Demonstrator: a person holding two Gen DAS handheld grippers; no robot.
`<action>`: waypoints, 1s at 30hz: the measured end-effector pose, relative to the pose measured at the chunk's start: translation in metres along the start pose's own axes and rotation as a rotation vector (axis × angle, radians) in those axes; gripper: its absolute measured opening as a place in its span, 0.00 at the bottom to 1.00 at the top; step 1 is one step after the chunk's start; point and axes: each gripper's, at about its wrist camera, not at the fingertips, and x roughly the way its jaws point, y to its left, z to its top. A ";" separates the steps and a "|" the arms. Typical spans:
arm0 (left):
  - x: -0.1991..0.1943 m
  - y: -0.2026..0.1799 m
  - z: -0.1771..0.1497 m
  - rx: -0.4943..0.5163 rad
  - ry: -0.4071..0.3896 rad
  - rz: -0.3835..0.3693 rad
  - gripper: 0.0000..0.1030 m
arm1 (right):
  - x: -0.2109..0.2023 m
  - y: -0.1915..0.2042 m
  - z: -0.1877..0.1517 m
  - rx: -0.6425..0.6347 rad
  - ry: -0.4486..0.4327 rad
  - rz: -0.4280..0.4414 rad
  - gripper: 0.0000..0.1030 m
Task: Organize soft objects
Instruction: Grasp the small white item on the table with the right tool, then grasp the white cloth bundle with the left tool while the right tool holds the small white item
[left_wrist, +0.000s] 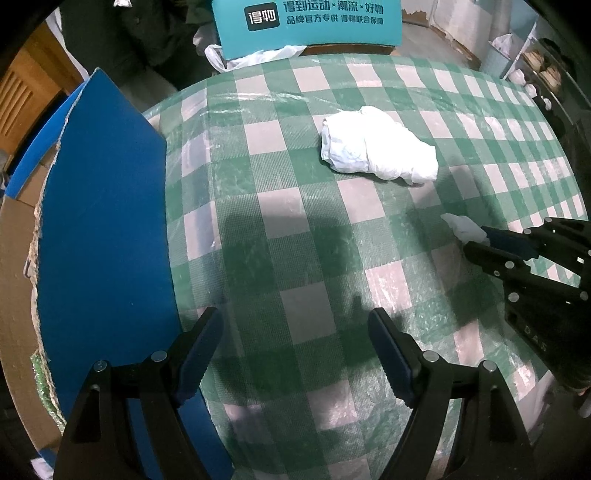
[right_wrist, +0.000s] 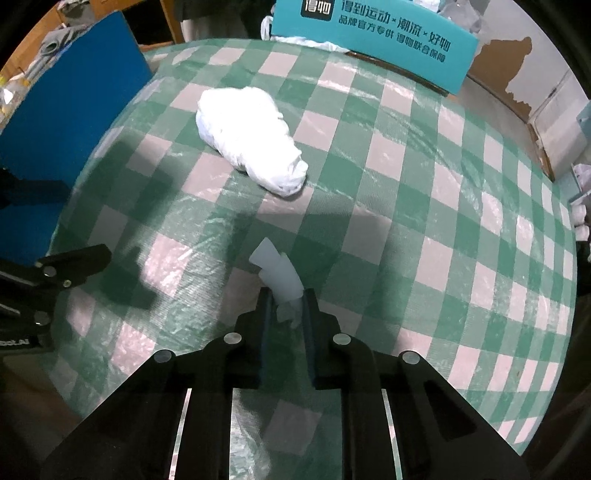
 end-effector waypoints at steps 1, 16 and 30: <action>-0.001 0.000 0.000 -0.003 -0.002 -0.002 0.80 | -0.003 0.000 0.001 0.007 -0.007 0.004 0.14; -0.017 0.000 0.025 -0.094 -0.033 -0.081 0.80 | -0.042 -0.028 0.008 0.155 -0.085 0.060 0.14; -0.020 -0.008 0.082 -0.127 -0.079 -0.013 0.86 | -0.053 -0.052 0.016 0.227 -0.131 0.079 0.14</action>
